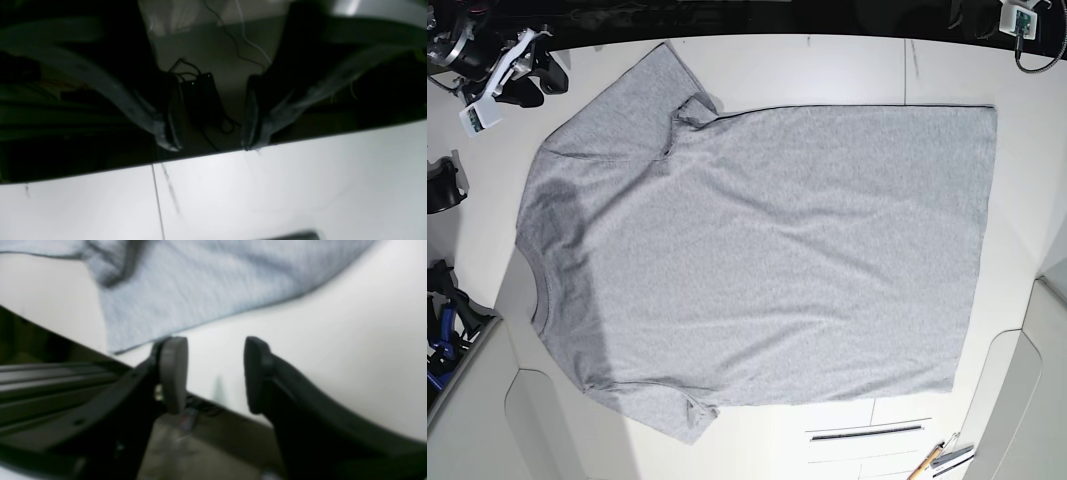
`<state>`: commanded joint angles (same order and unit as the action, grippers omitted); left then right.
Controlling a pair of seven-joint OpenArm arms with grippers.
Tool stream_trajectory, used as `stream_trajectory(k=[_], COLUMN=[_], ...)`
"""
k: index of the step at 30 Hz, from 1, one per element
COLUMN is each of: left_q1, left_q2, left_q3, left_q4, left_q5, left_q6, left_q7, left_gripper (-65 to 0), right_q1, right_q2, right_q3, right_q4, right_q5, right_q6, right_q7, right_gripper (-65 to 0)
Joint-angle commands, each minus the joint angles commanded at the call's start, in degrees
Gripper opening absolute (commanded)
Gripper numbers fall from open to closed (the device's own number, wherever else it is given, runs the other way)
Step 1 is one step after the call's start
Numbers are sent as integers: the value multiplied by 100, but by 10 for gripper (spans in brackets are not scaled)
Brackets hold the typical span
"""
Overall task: Fold the T-shirt properly
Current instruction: 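Lower both grippers onto the shirt's shoulder edges and close them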
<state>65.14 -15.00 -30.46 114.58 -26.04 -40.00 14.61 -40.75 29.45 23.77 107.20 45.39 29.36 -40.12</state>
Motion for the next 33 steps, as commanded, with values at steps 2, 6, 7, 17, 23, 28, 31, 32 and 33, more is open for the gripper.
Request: stream_trajectory(k=[2,6,7,17,23,28,31,32,33], left_q1=[-136,-245,-271,-979,-1399,-1731,-1836,-1867,-1904], left_q2=[-83,-219,-247,-570,-599,-645,-710,-737,-772], left_q3=[0,0,0,0,0,0,0,0,0], left_q4=[0,0,0,-72,-522,-1086,-1250,-1314,-1377], left_q5=[-214,-332,-334,-439,-439,-555,-734,-745,-756], left_q6=[0,0,0,622,836,832,830,830,832], left_q7=[251,282,282,413,501,544,577,595,608], left_gripper=[-261,-261,-261,-261,-261,-261,-261,-261,-261], right_q1=[44,46,63,516,518,518,518,535,592], right_q2=[-177,-525,-590,-866,-868,-868,-870,-879,-918], right_q3=[0,0,0,-2,-2,-2,-2,-2,-2], right_q4=[-243,-286,-286,-772,-817,-815,-817,-817,-817], right_q5=[103,131,129,68,72,111,111,111,92], right_q6=[9,63,63,68,66,63,61,59,55], right_q7=[-4,-20,-22,-24,-22,-22,28,52,46], right_gripper=[-368,-368,-368,-368,-368,-368,-368,-368,-368])
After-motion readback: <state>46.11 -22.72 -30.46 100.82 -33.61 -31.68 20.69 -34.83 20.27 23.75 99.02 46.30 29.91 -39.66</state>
